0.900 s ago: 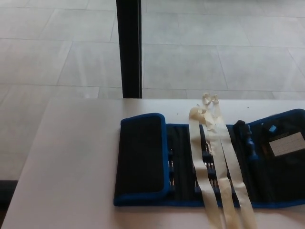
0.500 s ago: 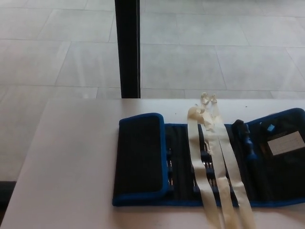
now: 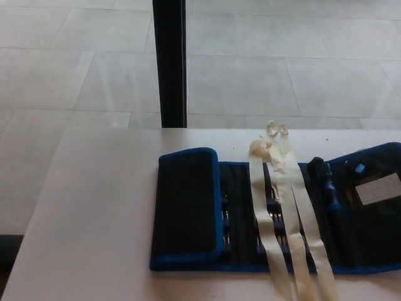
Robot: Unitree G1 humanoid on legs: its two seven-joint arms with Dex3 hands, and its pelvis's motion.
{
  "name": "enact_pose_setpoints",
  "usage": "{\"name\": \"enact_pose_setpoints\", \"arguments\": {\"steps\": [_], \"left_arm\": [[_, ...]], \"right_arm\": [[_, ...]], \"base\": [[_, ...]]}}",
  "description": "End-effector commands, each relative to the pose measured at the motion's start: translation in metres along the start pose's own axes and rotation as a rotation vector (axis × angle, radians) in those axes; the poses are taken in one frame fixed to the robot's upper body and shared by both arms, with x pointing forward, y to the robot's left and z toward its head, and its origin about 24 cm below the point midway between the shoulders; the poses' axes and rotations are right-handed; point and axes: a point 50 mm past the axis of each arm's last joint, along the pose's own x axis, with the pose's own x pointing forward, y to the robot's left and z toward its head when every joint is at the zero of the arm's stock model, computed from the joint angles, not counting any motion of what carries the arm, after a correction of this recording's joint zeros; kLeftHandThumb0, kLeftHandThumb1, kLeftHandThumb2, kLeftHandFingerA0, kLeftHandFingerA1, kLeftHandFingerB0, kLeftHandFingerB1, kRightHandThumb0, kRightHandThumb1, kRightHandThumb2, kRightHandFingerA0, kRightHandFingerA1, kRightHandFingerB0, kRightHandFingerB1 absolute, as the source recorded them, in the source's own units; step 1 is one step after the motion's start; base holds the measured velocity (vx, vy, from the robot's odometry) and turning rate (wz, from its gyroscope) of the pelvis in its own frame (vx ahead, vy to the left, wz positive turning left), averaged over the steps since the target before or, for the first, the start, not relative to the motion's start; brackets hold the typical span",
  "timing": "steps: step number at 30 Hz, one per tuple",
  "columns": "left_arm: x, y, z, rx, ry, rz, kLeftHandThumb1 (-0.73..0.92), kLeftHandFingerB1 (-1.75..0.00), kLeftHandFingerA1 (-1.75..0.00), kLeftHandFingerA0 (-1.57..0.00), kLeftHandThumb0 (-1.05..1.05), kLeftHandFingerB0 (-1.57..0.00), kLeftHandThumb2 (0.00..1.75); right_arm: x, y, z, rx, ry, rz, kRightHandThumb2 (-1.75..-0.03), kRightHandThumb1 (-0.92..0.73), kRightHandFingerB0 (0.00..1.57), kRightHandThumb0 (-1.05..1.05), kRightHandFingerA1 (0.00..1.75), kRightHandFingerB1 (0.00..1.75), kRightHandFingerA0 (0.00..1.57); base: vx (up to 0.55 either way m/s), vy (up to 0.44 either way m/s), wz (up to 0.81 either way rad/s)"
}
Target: The robot uses its right hand to lift an edge of the toolkit kept in middle of the desk and make one fold in it
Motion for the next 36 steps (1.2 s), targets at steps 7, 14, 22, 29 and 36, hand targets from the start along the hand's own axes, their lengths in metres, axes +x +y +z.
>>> {"name": "enact_pose_setpoints", "arguments": {"steps": [7, 14, 22, 29, 36], "left_arm": [[-0.001, 0.015, 0.006, -0.151, -0.029, -0.002, 0.92, -0.38, -0.52, -0.39, -0.95, -0.26, 0.81], [-0.005, 0.017, 0.006, -0.164, -0.029, -0.017, 0.92, -0.36, -0.51, -0.37, -0.94, -0.26, 0.79], [-0.003, 0.017, 0.005, -0.182, -0.029, -0.006, 0.92, -0.37, -0.52, -0.39, -0.93, -0.28, 0.8], [-0.006, 0.022, 0.002, -0.166, -0.025, -0.014, 0.92, -0.38, -0.53, -0.36, -0.95, -0.24, 0.83], [-0.005, 0.024, 0.0, -0.166, -0.014, -0.018, 0.92, -0.38, -0.53, -0.38, -0.94, -0.25, 0.82]], "right_arm": [[-0.037, 0.104, -0.052, 0.24, 0.149, 0.13, -0.68, -0.88, 0.09, -0.72, 0.42, 0.25, 0.22], [-0.043, 0.072, -0.093, 0.046, 0.3, 0.084, -0.68, -0.87, 0.09, -0.73, 0.46, 0.28, 0.24], [-0.036, 0.041, -0.096, -0.084, 0.32, 0.001, -1.05, -0.7, 0.05, -0.77, 0.54, 0.41, 0.22], [-0.022, 0.028, -0.076, -0.151, 0.263, 0.0, -0.66, -0.88, 0.18, -0.78, 0.46, 0.33, 0.31], [-0.003, 0.034, -0.038, -0.145, 0.157, 0.059, -0.66, -0.87, 0.22, -0.77, 0.48, 0.37, 0.33]], "base": [[0.0, 0.0, 0.0], [0.0, 0.0, 0.06], [0.0, 0.0, 0.06], [0.0, 0.0, 0.0], [0.0, 0.0, 0.0]]}}
